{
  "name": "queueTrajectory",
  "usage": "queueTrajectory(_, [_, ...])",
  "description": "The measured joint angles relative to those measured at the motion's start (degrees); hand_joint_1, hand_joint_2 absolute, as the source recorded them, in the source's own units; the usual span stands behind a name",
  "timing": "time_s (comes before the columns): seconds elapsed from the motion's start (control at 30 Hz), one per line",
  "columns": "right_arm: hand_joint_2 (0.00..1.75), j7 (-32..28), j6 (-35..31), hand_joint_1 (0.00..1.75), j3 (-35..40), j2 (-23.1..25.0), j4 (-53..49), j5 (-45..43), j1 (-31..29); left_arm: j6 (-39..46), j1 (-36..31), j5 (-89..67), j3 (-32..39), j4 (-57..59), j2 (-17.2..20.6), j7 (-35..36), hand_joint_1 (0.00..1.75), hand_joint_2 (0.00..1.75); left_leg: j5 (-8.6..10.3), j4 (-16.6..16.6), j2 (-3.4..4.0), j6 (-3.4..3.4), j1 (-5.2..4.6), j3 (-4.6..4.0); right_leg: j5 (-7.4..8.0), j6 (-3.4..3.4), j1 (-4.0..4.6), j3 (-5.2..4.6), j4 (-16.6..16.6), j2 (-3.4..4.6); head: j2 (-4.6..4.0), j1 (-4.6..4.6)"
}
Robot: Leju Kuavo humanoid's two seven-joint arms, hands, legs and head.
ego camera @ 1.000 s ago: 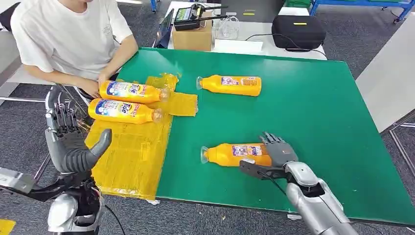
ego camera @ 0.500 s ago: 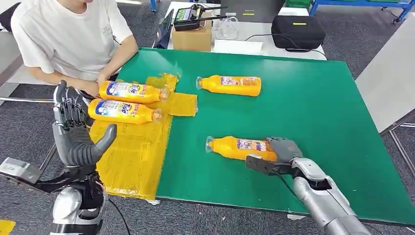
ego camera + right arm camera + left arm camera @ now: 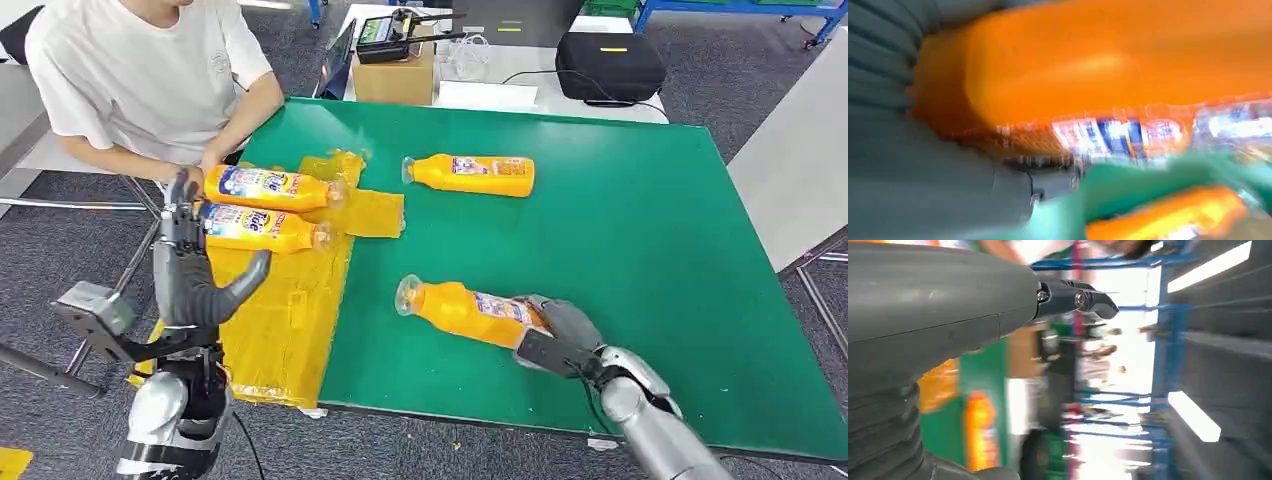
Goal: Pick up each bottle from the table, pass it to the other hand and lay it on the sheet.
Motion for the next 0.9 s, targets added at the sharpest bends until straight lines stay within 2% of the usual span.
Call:
queueTrajectory(0.17, [1.75,-6.55,-0.97,1.75,-6.68,5.98,-13.36,-9.81,8.96,-4.88,2.79,3.1,-5.96,6.86,-0.37,1.93,0.0,1.75,0.0,0.0,0.04,0.0,-0.01,-0.33,0.0,0.0,-0.01,-0.4,0.0,0.01,0.0,-0.04])
queueTrajectory(0.27, [1.75,-8.36,0.08,1.75,-10.09,8.89,-19.55,-14.64,11.46,-5.64,4.03,2.33,-9.24,9.76,-0.59,0.62,0.0,1.75,-0.01,0.0,0.04,0.0,-0.03,-0.36,0.0,0.0,-0.03,-0.4,-0.02,0.01,0.0,-0.02])
queueTrajectory(0.43, [1.75,-9.04,2.66,1.75,-12.91,11.92,-25.88,-17.5,13.42,-5.05,5.11,-6.24,-13.69,11.22,0.11,-1.15,0.0,1.75,-0.01,0.0,0.06,0.01,-0.05,-0.34,0.0,0.0,-0.04,-0.4,-0.03,0.02,0.0,-0.04])
queueTrajectory(0.7, [1.75,-8.21,7.27,1.75,-11.53,14.02,-27.36,-13.53,13.24,-6.6,6.27,-7.81,-16.22,10.81,0.16,-2.64,0.0,1.75,0.0,-0.01,0.05,0.0,-0.01,-0.34,0.0,0.0,-0.01,-0.38,0.01,0.02,0.0,-0.02])
queueTrajectory(0.9, [1.75,-8.25,6.26,1.75,-6.28,15.4,-24.06,-8.65,12.49,-6.3,6.31,-2.14,-16.79,8.16,-1.49,-2.9,0.0,1.75,0.0,-0.01,0.03,0.0,-0.02,-0.35,0.0,0.0,-0.02,-0.38,0.0,0.01,0.0,-0.02])
